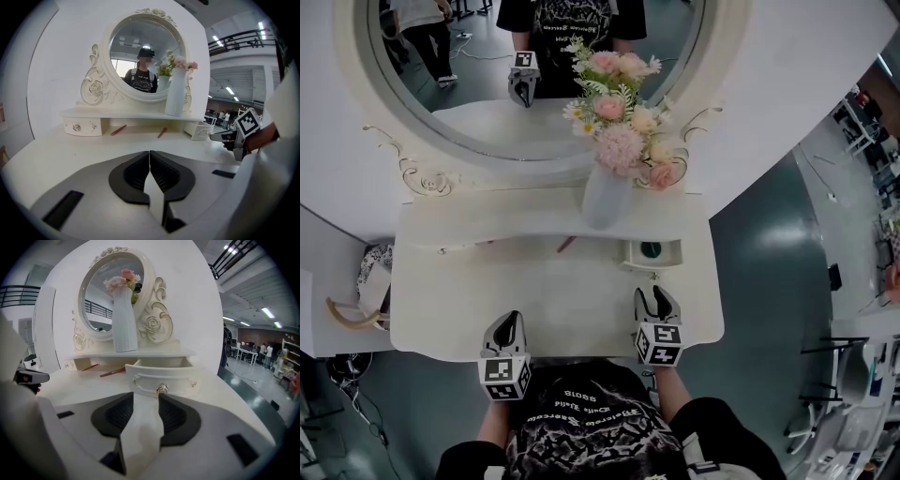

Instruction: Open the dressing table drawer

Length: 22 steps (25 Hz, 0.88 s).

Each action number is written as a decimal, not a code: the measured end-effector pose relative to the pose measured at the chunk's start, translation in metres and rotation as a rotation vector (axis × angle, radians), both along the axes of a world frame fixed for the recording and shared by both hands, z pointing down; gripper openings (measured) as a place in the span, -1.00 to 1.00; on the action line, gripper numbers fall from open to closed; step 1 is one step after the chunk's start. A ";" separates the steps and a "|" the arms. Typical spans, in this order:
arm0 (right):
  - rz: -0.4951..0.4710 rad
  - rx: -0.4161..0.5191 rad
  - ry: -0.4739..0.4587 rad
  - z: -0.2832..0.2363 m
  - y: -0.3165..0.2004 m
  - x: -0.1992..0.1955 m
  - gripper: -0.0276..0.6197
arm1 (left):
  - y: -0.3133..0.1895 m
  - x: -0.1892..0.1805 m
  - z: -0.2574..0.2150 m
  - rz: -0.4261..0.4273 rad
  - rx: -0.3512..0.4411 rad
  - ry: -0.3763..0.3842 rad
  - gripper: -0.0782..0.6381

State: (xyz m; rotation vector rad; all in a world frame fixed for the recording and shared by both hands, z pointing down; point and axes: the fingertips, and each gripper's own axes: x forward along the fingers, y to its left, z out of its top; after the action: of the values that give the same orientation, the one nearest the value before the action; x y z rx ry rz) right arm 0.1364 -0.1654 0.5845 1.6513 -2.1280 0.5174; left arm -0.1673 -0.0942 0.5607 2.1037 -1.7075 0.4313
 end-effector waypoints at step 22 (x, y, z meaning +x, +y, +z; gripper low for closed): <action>-0.267 -0.009 -0.051 -0.005 0.034 -0.100 -0.51 | 0.003 0.008 0.003 0.054 -0.006 0.010 -0.73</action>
State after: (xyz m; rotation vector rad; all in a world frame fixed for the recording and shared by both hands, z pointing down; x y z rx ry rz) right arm 0.0363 -0.1311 0.5795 1.3331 -2.3322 0.4879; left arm -0.1595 -0.0915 0.5633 2.1485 -1.6449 0.4412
